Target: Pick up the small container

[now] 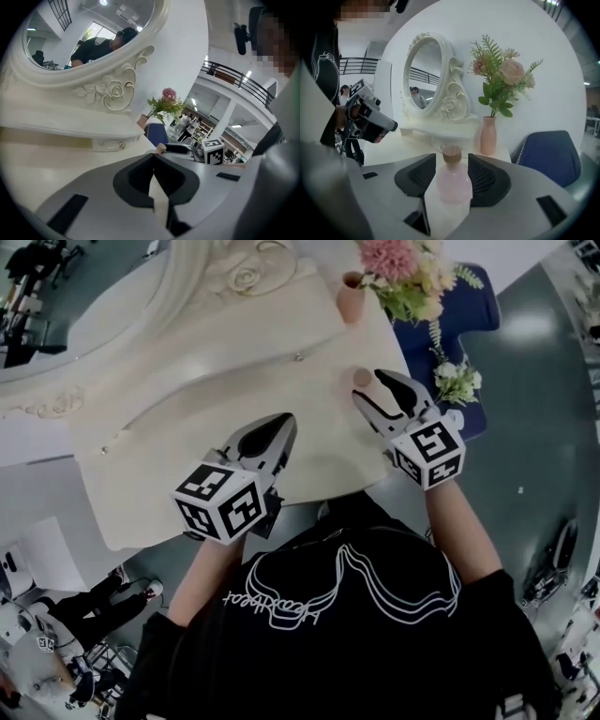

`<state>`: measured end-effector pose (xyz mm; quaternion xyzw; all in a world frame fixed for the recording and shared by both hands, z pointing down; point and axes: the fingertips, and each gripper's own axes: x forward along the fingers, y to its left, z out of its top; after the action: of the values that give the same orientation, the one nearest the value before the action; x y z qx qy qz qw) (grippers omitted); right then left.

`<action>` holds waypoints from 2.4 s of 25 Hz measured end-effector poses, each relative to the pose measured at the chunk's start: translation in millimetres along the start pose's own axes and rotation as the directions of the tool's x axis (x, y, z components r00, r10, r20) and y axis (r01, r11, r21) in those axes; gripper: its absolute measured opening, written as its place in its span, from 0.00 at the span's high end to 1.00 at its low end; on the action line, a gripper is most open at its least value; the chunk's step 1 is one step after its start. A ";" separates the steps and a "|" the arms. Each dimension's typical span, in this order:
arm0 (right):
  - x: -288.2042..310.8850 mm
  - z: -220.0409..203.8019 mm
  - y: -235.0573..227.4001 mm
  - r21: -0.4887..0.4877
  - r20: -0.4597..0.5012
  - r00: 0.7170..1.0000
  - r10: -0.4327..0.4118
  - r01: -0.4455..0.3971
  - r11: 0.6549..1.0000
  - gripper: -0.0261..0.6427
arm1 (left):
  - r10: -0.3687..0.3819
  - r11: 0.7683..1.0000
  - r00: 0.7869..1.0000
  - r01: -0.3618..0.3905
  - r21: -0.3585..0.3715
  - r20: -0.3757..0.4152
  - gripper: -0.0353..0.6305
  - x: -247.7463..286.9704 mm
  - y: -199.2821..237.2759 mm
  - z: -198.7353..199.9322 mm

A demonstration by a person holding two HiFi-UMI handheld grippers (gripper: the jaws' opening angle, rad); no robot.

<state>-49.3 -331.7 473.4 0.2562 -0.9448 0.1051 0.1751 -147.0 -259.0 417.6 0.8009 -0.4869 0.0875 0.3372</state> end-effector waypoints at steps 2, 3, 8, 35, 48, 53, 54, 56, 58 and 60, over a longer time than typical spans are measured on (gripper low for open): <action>5.9 -4.1 1.0 -0.012 -0.006 1.000 -0.003 0.003 1.000 0.67 | 0.006 1.000 1.000 -0.006 -0.005 -0.007 0.94 -0.2 3.0 -3.5; 8.5 -6.2 1.2 -0.013 -0.009 1.000 -0.007 0.007 1.000 0.68 | 0.011 1.000 1.000 -0.011 -0.008 -0.010 0.94 -0.4 4.7 -5.1; 14.3 -9.8 -1.6 -0.043 -0.010 0.999 -0.048 0.048 0.998 0.69 | 0.007 1.000 1.000 -0.008 -0.021 -0.022 0.94 0.1 4.6 -11.0; 15.2 -6.3 -2.2 -0.047 0.012 0.996 -0.093 0.093 0.995 0.78 | 0.037 0.999 0.999 -0.037 -0.019 -0.004 0.94 -6.1 1.3 -14.0; -1.5 6.0 3.8 -0.036 0.001 0.993 -0.121 0.121 0.992 0.78 | 0.023 1.000 0.999 -0.023 -0.012 0.024 0.94 -20.5 -7.8 -9.6; -22.3 23.4 15.1 -0.032 0.035 0.992 -0.125 0.126 0.992 0.78 | 0.003 1.000 0.999 -0.003 0.001 0.050 0.94 -30.0 -20.2 -8.4; -26.9 26.2 17.6 -0.032 0.039 0.991 -0.127 0.129 0.991 0.78 | -0.001 1.000 0.999 0.001 0.007 0.053 0.94 -32.5 -23.2 -8.3; -37.2 31.7 22.6 -0.030 0.046 0.990 -0.132 0.134 0.991 0.78 | -0.007 1.000 0.998 0.006 0.018 0.062 0.94 -38.2 -29.3 -8.2; -47.7 37.1 27.3 -0.028 0.046 0.989 -0.140 0.142 0.990 0.78 | -0.012 1.000 0.997 0.010 0.027 0.074 0.94 -44.3 -34.4 -7.8; -58.9 41.8 33.2 -0.027 0.046 0.988 -0.147 0.148 0.989 0.78 | -0.016 0.999 0.996 0.013 0.034 0.084 0.94 -50.6 -39.6 -7.9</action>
<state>-30.6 -289.3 408.8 0.3250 -0.9283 0.0721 0.1656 -138.1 -205.7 381.9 0.8129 -0.4936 0.0593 0.3035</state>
